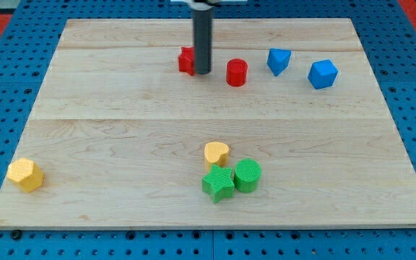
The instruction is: Slide the red star parallel to the left of the blue triangle
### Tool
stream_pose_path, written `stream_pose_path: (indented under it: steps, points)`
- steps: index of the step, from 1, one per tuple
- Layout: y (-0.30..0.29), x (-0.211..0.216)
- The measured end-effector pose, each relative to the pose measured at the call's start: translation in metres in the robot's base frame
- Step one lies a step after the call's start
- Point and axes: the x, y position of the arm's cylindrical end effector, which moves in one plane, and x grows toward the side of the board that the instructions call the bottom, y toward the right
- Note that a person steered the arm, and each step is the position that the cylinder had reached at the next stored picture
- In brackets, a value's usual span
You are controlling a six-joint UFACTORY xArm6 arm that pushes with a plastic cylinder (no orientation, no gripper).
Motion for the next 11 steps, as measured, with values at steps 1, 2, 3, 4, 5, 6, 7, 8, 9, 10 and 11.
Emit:
stream_pose_path:
  steps: [1,2,3,4,5,6,7,8,9,10,11]
  points:
    - [-0.029,-0.006]
    - [0.025,-0.043]
    - [0.067,-0.083]
    - [0.033,-0.099]
    - [0.022,-0.045]
    - [0.015,0.007]
    - [-0.003,0.014]
    - [0.016,-0.037]
    - [0.016,-0.086]
    - [-0.017,-0.102]
    - [-0.075,-0.100]
